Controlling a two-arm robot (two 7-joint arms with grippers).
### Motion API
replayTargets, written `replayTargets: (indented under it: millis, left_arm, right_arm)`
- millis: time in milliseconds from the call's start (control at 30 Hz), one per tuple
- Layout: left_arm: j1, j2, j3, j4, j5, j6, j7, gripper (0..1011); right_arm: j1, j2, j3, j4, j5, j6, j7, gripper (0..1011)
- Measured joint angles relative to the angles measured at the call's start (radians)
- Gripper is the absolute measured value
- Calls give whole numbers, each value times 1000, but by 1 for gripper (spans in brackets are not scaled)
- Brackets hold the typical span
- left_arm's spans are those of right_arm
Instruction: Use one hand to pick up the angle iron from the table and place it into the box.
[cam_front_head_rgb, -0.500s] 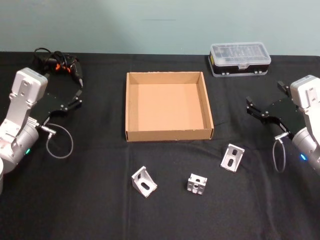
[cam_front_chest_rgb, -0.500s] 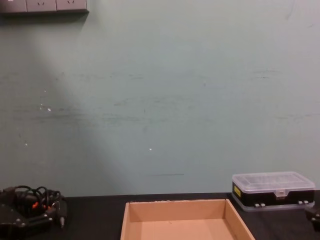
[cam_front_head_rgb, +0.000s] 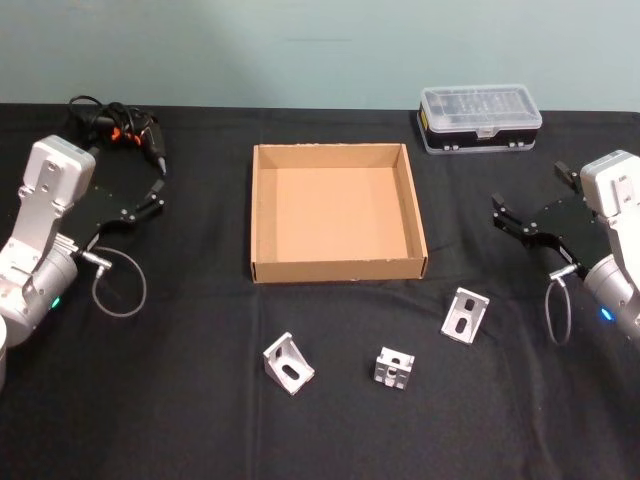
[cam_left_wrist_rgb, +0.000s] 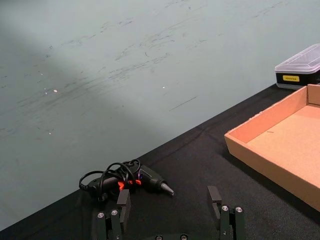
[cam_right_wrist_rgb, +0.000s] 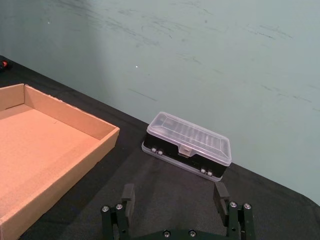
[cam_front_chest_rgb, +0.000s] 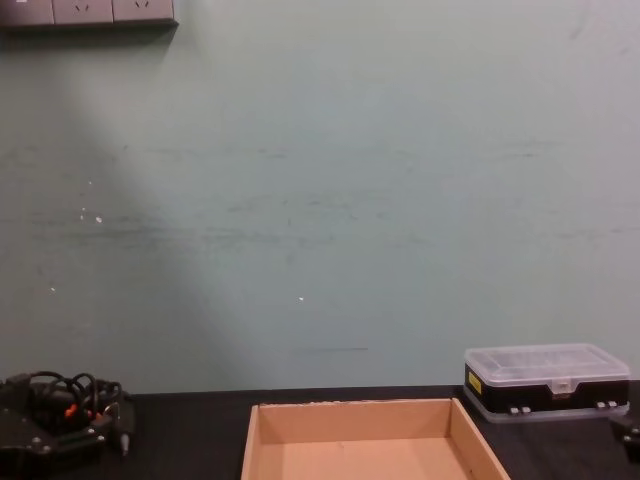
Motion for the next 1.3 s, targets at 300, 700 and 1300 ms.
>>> replayTargets:
  millis: [300,700,1300]
  left_arm:
    - [0,0,0,0,0,0,0,1000]
    - [0,0,0,0,0,0,0,1000]
    - [0,0,0,0,0,0,0,1000]
  right_arm:
    - [0,0,0,0,0,0,0,1004]
    - [0,0,0,0,0,0,0,1004]
    - [-6,-7,20,0,8,10,14,1004]
